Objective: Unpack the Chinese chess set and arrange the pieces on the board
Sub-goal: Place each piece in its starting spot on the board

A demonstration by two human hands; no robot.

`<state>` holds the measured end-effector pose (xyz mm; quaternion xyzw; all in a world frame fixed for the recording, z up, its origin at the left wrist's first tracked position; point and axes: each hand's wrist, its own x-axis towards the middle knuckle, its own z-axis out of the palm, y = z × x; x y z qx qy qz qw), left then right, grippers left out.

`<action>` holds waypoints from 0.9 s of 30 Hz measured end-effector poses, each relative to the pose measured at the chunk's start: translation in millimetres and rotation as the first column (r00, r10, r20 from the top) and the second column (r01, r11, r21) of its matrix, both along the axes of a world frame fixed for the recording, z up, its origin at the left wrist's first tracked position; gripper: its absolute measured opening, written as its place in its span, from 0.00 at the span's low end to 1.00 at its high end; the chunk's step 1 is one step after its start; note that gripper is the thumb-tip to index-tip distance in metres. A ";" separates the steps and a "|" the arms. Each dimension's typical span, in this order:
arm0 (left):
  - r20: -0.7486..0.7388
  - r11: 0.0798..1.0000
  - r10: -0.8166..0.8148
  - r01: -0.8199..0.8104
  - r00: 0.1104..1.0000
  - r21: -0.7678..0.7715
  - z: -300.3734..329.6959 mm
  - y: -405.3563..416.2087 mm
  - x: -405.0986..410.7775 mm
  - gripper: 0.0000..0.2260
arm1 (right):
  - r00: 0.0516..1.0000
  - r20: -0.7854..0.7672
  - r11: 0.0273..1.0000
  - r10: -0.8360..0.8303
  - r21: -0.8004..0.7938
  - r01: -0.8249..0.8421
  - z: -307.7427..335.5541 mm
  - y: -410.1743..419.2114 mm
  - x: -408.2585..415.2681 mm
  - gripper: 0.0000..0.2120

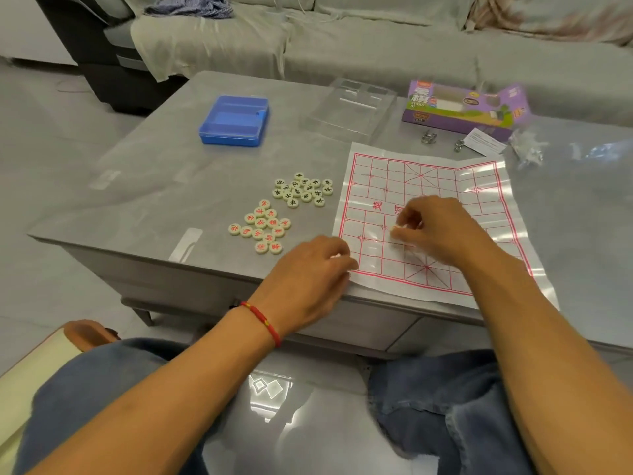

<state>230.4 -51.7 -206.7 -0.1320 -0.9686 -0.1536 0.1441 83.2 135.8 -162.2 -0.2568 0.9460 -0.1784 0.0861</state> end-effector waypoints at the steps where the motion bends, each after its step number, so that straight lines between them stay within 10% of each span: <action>1: 0.005 1.000 -0.015 0.015 1.000 -0.021 -4.7 2.9 4.1 0.11 | 1.000 0.009 1.000 -0.023 0.018 0.023 -3.5 10.7 0.0 0.09; 8: 0.009 0.993 -0.061 0.062 0.998 -0.102 -27.6 1.2 33.4 0.19 | 0.998 -0.039 0.987 -0.048 0.154 0.053 -11.5 12.8 3.2 0.15; 17: 0.079 0.979 -0.055 0.069 0.995 -0.189 -47.4 -1.9 49.0 0.32 | 0.892 -0.125 0.892 0.434 -0.078 -0.445 -19.7 -100.3 43.2 0.16; 27: 0.055 0.972 -0.036 0.048 0.998 -0.231 -58.8 -2.3 46.9 0.44 | 0.842 -0.205 0.864 0.498 0.038 -0.502 -34.7 -132.7 26.3 0.13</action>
